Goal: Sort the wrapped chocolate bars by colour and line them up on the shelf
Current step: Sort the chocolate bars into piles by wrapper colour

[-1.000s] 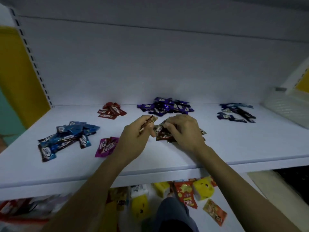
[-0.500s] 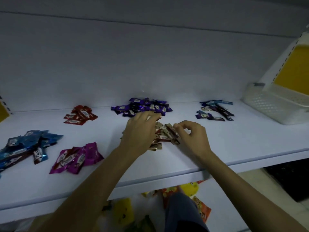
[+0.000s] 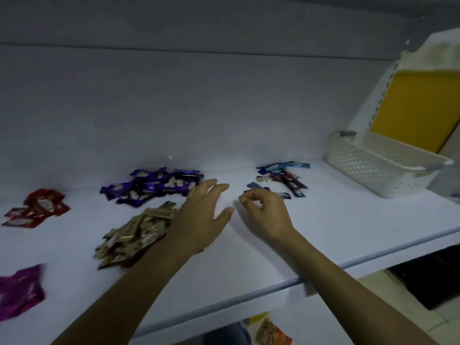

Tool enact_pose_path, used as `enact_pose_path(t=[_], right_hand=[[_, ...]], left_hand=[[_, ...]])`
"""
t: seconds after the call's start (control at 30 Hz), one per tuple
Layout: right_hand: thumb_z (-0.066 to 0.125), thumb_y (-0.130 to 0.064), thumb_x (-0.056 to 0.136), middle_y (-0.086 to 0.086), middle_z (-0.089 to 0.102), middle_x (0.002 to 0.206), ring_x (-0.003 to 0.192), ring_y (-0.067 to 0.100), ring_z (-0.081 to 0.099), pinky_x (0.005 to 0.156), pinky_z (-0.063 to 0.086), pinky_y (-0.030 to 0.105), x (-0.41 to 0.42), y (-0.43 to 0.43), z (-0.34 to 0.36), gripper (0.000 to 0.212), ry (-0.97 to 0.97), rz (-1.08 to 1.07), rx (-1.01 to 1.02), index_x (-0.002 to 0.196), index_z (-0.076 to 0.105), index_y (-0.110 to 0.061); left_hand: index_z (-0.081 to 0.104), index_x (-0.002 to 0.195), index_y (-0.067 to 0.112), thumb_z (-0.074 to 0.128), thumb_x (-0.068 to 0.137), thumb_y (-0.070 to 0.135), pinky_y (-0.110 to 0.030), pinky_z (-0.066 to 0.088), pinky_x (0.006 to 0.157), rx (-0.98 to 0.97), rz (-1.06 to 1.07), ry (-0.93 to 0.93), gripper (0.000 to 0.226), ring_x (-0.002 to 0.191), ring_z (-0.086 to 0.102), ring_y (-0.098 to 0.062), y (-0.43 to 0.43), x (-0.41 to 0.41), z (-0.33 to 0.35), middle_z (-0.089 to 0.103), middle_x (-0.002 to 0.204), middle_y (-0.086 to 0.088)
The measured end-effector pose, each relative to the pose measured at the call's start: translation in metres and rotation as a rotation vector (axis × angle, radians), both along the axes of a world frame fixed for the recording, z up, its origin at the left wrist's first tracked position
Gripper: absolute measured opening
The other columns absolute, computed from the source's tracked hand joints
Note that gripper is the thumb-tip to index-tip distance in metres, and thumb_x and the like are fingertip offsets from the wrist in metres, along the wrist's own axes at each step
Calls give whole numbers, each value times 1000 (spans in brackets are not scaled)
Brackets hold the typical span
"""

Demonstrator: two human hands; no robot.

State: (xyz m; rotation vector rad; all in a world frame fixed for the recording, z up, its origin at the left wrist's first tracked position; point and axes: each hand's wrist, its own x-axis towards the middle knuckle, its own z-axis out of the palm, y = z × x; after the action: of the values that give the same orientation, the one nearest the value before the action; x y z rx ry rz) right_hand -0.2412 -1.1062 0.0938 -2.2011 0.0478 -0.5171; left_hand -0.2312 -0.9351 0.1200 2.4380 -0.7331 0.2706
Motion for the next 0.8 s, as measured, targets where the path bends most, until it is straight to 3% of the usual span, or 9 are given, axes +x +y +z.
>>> enact_pose_path(t=[0.13,0.23,0.3,0.4,0.53,0.63,0.7,0.8], right_hand=[[56,-17,91,-7,67,89,82,7,60,72,43,20,21,-50,11,15,-50,-19,-33,91,71,-14],[56,-21,91,0,67,92,83,16,61,69,42,25,47,-93,17,16,-66,-151,-148,92,71,-15],[54,-34,92,7,63,110,95,25,60,79,45,31,70,-120,17,24,53,-217,-267,105,67,-19],[46,-56,90,13,47,136,121,32,47,101,34,40,100,-156,11,54,251,-263,-385,133,50,-24],[31,-67,89,15,42,143,131,33,37,108,25,48,123,-175,-6,67,322,-218,-437,139,42,-23],[37,-56,93,15,48,133,120,35,44,100,34,43,127,-176,-14,56,271,-175,-497,135,45,-20],[44,-44,95,12,54,128,113,33,49,95,39,39,127,-176,-12,46,195,-142,-463,133,48,-19],[45,-25,96,10,61,122,108,28,55,89,43,34,130,-174,-6,35,78,-60,-279,130,52,-16]], left_hand=[[21,151,27,54,95,37,-30,20,114,67,-68,111,66,144,16,-16,-56,9,-9,18,158,2],[16,152,26,52,95,39,-30,19,115,73,-75,131,69,145,13,-16,-81,20,-16,15,159,1],[12,152,28,50,95,44,-31,15,116,137,-65,118,71,146,7,-16,-88,24,-23,8,161,1],[4,152,32,44,92,56,-34,6,118,237,-68,101,77,147,-6,-13,-97,34,-28,-7,161,5],[-8,146,43,42,71,82,-34,-5,116,245,-90,152,98,145,-17,-10,-121,63,-32,-16,158,11],[-8,148,41,39,57,90,-38,-10,116,255,-44,193,114,144,-22,-14,-141,86,-44,-16,159,7],[-7,151,36,41,58,92,-40,-11,117,266,-39,180,119,144,-21,-14,-152,104,-46,-13,160,5],[1,153,31,41,55,96,-46,4,121,280,-107,117,124,148,-2,-17,-170,131,-41,5,162,4]])
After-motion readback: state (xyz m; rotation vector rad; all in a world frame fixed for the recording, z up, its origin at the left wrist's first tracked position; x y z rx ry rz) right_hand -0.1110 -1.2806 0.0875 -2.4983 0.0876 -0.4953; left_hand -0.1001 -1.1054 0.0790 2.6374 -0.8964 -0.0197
